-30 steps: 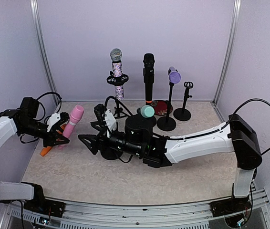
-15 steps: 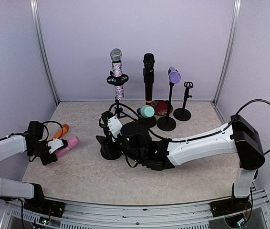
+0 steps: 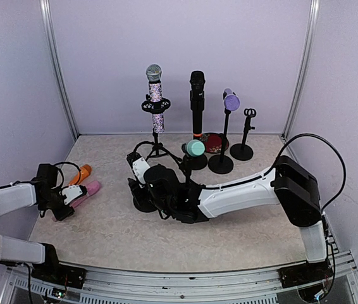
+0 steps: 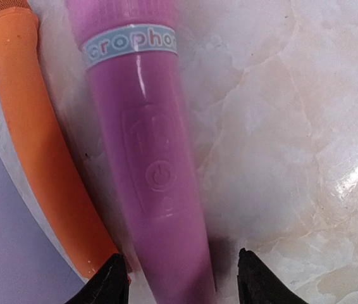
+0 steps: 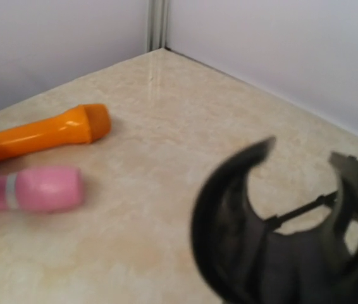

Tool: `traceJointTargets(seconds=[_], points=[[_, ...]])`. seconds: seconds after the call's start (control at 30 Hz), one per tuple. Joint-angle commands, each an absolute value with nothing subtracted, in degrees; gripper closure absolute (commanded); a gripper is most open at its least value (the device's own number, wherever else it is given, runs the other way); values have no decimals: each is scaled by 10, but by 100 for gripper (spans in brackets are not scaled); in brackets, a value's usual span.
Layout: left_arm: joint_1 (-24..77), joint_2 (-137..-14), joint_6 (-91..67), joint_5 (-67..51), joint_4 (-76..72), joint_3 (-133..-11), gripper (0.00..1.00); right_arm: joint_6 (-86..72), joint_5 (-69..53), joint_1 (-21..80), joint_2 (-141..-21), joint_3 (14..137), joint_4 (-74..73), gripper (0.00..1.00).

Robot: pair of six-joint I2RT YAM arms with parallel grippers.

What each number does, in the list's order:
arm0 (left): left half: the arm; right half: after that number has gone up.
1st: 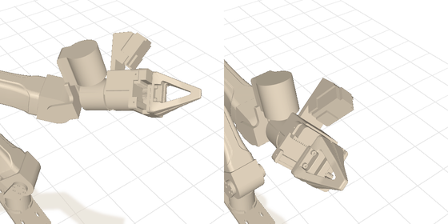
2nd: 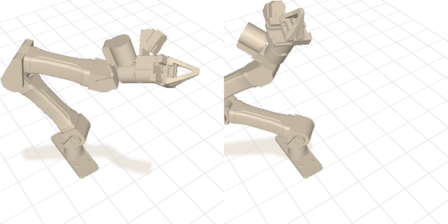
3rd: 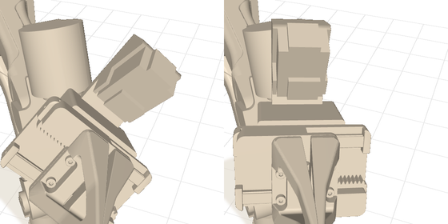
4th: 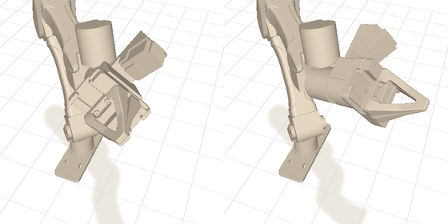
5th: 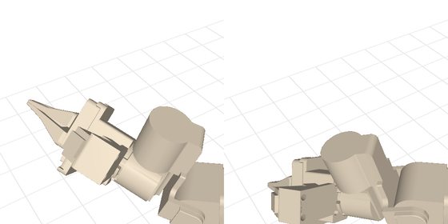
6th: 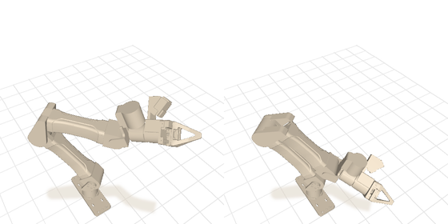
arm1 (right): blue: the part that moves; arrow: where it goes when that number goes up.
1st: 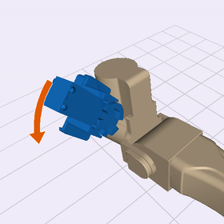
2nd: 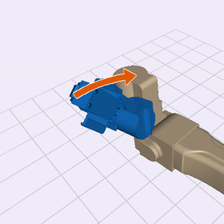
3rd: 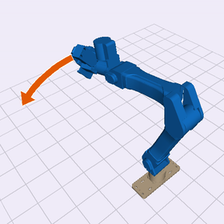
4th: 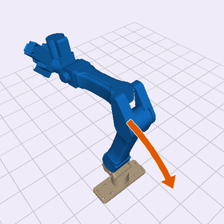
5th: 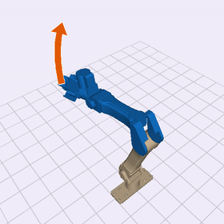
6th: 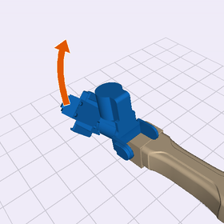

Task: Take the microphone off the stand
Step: Place the microphone at the center of the board, then pick up the microphone stand from the center of the board.

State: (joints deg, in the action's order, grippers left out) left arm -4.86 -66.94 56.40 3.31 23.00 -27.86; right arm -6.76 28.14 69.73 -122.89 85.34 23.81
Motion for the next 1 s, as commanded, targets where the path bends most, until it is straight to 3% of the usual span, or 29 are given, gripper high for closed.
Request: traceJointTargets(seconds=[0.0, 0.33, 0.6, 0.73, 0.87, 0.97], points=[[-53, -644, 565, 21, 242, -275, 42, -50, 294, 688, -1269, 900, 240, 59], [-53, -617, 557, -68, 348, -336, 33, -41, 327, 683, -1300, 900, 262, 67], [-53, -614, 539, -138, 425, -420, 23, -32, 328, 680, -1330, 928, 271, 57], [-54, -614, 530, -151, 438, -451, 21, -22, 323, 679, -1356, 954, 288, 57], [-58, -615, 524, -153, 447, -473, 21, -5, 327, 680, -1370, 969, 319, 71], [-58, -614, 522, -156, 453, -484, 21, 12, 324, 681, -1364, 950, 358, 88]])
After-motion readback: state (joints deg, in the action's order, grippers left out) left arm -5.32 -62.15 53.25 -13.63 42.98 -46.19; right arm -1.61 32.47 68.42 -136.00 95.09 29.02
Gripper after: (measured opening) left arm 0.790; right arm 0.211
